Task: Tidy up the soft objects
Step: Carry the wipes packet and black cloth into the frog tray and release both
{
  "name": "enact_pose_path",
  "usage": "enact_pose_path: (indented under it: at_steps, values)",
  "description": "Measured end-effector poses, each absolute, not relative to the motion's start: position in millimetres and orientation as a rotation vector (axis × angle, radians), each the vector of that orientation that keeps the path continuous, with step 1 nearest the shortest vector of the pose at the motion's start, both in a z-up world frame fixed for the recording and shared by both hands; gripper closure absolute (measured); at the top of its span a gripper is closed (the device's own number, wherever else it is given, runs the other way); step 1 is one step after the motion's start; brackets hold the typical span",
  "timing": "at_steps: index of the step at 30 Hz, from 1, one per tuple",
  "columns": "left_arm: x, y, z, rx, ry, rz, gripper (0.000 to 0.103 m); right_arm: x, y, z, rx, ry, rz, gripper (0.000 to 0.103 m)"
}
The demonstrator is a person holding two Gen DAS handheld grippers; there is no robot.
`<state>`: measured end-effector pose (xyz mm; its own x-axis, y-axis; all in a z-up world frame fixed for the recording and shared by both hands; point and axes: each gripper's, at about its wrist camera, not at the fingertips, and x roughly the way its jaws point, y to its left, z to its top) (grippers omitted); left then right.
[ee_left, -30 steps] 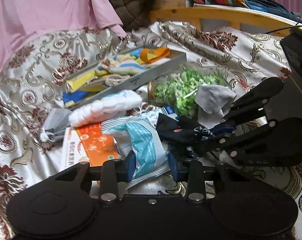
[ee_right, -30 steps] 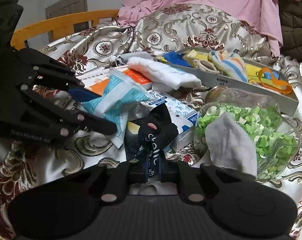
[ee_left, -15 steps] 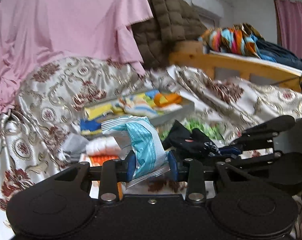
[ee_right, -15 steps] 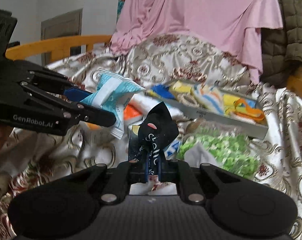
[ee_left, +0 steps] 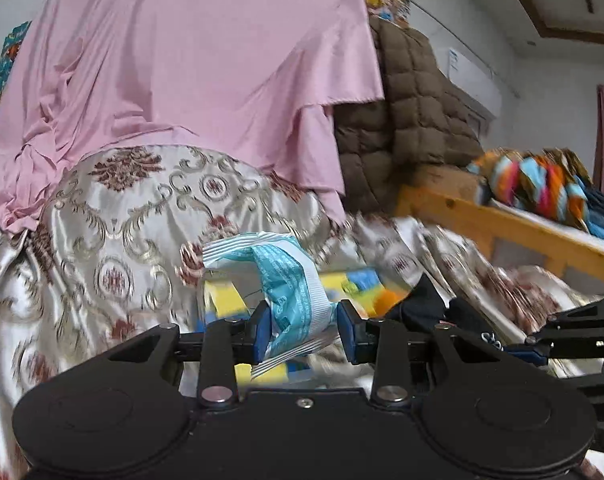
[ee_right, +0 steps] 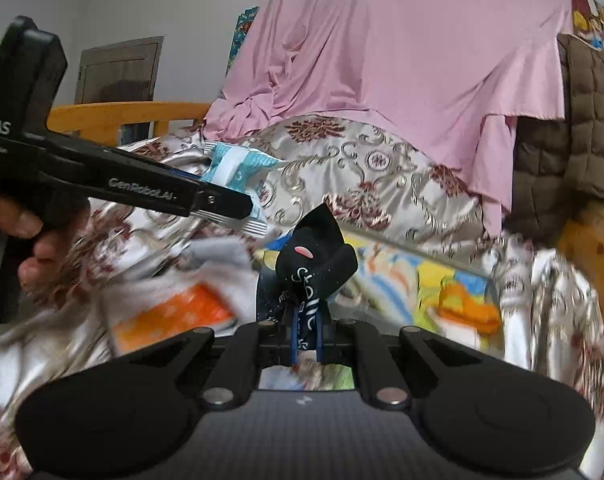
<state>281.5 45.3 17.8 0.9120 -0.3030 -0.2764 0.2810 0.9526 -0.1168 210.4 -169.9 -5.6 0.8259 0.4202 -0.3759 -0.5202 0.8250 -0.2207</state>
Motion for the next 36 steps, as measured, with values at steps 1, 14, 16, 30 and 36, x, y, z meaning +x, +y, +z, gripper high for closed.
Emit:
enact_pose_path:
  at_steps: [1, 14, 16, 30, 36]
  values:
    - [293.9, 51.5, 17.7, -0.097, 0.288, -0.309, 0.066, 221.2, -165.9, -2.5, -0.335, 0.32, 0.51, 0.094]
    - [398.7, 83.9, -33.8, -0.273, 0.446, -0.295, 0.066, 377.3, -109.8, -5.3, -0.361, 0.428, 0.43, 0.094]
    - [405.6, 83.3, -43.9, -0.292, 0.49, -0.306, 0.066, 392.8, -105.2, -7.1, -0.338, 0.457, 0.427, 0.094]
    - [430.0, 92.5, -73.9, -0.465, 0.65, -0.336, 0.066, 434.8, -93.7, -34.0, -0.34, 0.605, 0.319, 0.094]
    - [430.8, 82.3, -75.8, -0.417, 0.704, -0.338, 0.065, 432.5, -98.3, -35.3, -0.324, 0.638, 0.297, 0.094]
